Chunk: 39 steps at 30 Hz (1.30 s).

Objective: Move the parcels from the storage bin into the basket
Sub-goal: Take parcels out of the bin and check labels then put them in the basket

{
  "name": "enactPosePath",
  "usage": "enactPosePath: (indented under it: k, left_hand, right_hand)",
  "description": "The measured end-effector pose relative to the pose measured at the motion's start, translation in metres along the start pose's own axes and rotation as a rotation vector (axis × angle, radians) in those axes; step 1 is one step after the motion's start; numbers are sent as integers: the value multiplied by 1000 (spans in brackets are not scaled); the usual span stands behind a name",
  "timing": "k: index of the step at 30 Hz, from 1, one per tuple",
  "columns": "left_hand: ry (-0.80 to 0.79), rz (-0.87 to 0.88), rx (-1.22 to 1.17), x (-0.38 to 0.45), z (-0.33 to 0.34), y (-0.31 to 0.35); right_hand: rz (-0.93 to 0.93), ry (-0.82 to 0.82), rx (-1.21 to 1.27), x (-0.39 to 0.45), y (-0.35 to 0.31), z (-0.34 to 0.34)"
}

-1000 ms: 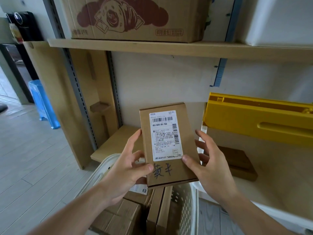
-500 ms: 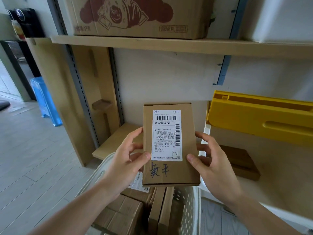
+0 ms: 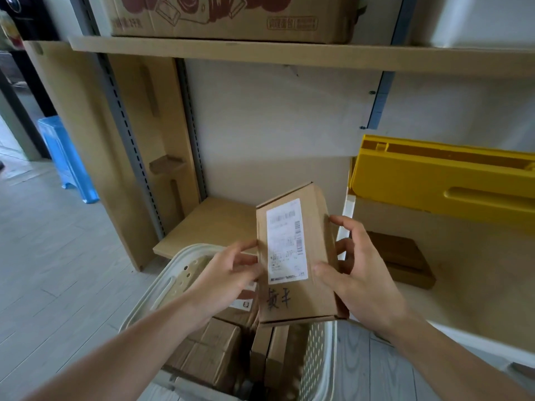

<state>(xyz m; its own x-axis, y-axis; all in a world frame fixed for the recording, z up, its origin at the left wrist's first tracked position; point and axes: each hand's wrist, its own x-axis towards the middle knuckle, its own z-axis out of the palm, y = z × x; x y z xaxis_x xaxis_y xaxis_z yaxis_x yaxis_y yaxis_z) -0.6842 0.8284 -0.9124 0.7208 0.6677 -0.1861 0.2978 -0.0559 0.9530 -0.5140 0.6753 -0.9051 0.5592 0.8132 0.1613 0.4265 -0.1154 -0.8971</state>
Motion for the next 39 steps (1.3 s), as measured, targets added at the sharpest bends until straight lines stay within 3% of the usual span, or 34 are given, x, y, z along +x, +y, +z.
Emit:
enactPosePath:
  k: [5,10,18,25,30,39]
  left_hand:
    - [82,-18,-215,8,-4,7]
    - [126,47,63,5,-4,6]
    - [115,18,222,13,18,5]
    - [-14,-88,225,28,48,-4]
    - [-137,-101,303,39,77,-14]
    - [-146,-197,467,72,92,-40]
  right_hand:
    - [51,-98,9,2,4,-2]
    - [60,-268,-300,-2,12,4]
    - [347,-495,-25,-2,25,44]
    - [682,-464,270,-1,28,43]
    - [652,-438,201,0,40,45]
    - [731,-450,100,13,65,58]
